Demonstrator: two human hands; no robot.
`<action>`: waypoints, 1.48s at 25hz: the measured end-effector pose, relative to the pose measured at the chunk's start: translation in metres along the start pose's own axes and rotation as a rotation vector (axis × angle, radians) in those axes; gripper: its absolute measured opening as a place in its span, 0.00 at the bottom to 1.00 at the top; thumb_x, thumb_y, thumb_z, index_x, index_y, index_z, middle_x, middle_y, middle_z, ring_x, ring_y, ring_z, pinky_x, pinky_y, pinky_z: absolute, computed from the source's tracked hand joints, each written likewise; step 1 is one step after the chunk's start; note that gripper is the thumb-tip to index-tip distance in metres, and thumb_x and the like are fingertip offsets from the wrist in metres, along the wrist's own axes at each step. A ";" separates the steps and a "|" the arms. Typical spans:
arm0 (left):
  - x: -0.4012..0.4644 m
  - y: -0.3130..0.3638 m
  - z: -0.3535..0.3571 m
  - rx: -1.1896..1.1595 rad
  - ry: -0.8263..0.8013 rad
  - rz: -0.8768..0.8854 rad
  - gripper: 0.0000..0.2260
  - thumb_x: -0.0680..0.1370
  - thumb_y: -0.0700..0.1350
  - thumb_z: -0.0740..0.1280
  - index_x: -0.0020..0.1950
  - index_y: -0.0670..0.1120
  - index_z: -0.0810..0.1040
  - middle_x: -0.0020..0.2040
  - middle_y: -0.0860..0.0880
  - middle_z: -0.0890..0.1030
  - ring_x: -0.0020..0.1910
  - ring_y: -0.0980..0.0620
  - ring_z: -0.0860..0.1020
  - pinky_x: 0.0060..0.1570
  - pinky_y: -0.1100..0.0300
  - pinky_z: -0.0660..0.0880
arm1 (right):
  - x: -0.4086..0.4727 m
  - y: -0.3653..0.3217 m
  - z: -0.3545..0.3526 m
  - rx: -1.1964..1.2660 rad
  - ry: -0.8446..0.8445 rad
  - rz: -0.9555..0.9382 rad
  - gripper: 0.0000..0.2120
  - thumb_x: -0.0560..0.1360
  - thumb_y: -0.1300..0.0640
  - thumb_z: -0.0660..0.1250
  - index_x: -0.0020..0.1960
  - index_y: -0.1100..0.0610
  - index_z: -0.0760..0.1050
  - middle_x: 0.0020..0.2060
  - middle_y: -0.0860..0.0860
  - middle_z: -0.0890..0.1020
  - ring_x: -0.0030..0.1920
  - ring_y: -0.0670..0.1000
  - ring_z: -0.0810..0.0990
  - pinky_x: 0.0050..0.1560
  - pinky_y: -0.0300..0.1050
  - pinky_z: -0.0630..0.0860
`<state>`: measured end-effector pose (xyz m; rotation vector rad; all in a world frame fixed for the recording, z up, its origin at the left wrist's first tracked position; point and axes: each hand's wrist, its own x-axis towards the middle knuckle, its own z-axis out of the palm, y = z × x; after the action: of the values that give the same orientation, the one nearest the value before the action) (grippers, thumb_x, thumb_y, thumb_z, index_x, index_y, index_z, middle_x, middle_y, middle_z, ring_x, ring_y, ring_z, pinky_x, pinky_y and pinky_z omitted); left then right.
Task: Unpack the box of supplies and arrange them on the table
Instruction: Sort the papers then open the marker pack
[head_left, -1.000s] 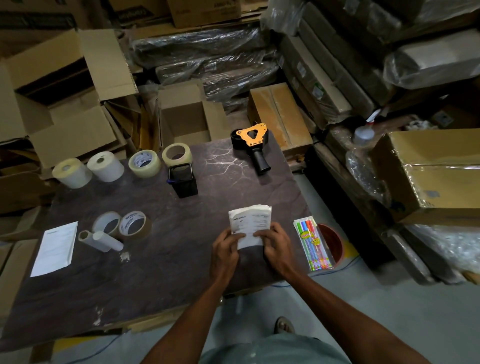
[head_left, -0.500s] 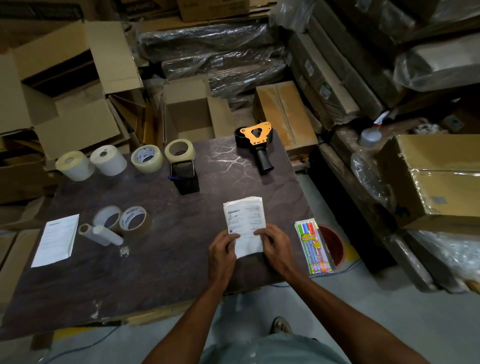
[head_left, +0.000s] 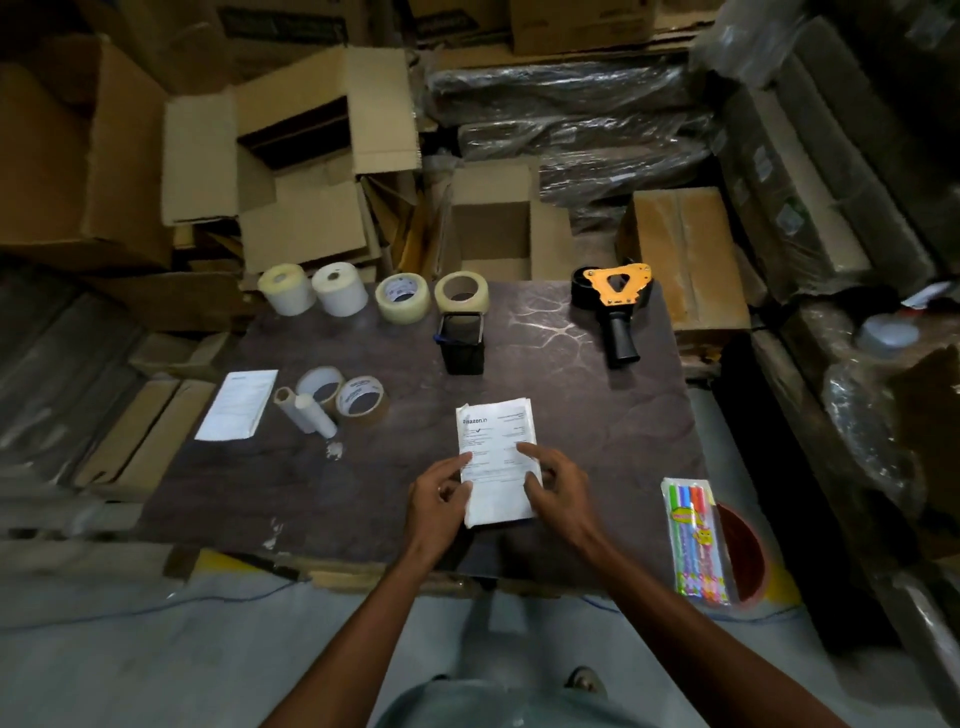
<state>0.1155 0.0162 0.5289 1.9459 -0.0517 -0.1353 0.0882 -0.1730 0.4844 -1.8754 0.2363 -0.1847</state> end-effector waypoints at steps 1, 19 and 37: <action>-0.003 0.000 -0.012 -0.006 0.031 -0.014 0.16 0.75 0.29 0.67 0.61 0.40 0.81 0.59 0.46 0.81 0.42 0.62 0.80 0.42 0.72 0.76 | 0.001 -0.008 0.010 0.007 -0.023 -0.002 0.18 0.73 0.58 0.67 0.60 0.43 0.78 0.58 0.42 0.79 0.56 0.44 0.80 0.57 0.50 0.80; 0.077 -0.062 -0.296 -0.108 0.436 -0.065 0.11 0.78 0.35 0.68 0.57 0.45 0.84 0.54 0.53 0.82 0.51 0.56 0.81 0.43 0.65 0.81 | 0.051 -0.175 0.289 0.186 -0.184 -0.037 0.18 0.75 0.62 0.67 0.65 0.54 0.78 0.61 0.46 0.78 0.50 0.43 0.83 0.47 0.44 0.83; 0.252 -0.195 -0.412 0.229 0.149 -0.146 0.11 0.76 0.36 0.66 0.55 0.43 0.83 0.55 0.43 0.84 0.49 0.47 0.82 0.48 0.57 0.81 | 0.160 -0.189 0.485 -0.263 -0.195 0.306 0.24 0.74 0.62 0.64 0.70 0.58 0.71 0.66 0.55 0.77 0.65 0.54 0.76 0.62 0.38 0.71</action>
<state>0.4096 0.4433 0.4807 2.1828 0.1804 -0.0830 0.3752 0.2889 0.5148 -2.0727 0.4249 0.2490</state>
